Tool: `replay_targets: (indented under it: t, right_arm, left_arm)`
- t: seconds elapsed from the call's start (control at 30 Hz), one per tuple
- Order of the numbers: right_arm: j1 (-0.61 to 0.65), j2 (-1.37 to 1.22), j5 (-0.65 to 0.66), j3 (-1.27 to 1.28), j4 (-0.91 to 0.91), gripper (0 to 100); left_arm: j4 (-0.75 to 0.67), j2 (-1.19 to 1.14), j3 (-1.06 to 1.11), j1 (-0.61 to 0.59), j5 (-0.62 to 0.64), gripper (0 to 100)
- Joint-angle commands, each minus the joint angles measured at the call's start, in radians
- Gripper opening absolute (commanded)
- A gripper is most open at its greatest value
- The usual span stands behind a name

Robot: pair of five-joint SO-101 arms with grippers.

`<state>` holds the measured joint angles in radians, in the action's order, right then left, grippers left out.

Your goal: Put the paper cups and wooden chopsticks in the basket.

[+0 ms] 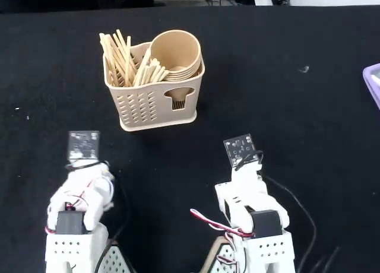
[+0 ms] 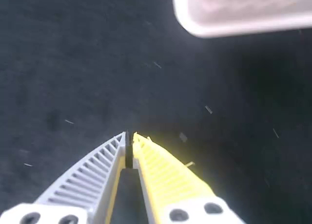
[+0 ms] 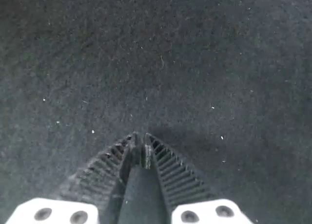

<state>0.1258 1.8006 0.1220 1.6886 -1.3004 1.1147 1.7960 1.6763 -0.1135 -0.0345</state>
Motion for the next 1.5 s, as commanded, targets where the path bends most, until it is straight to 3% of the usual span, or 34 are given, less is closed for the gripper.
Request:
replay_targets:
  t: [0.0, 1.47]
  right_arm:
    - [-0.018, 0.093, -0.005, -0.004, -0.006, 1.8]
    - [-0.018, 0.093, -0.005, -0.004, -0.006, 1.8]
  left_arm:
    - [0.137, 0.008, 0.024, 0.076, -0.008, 3]
    - [0.149, 0.009, 0.024, 0.079, -0.006, 3]
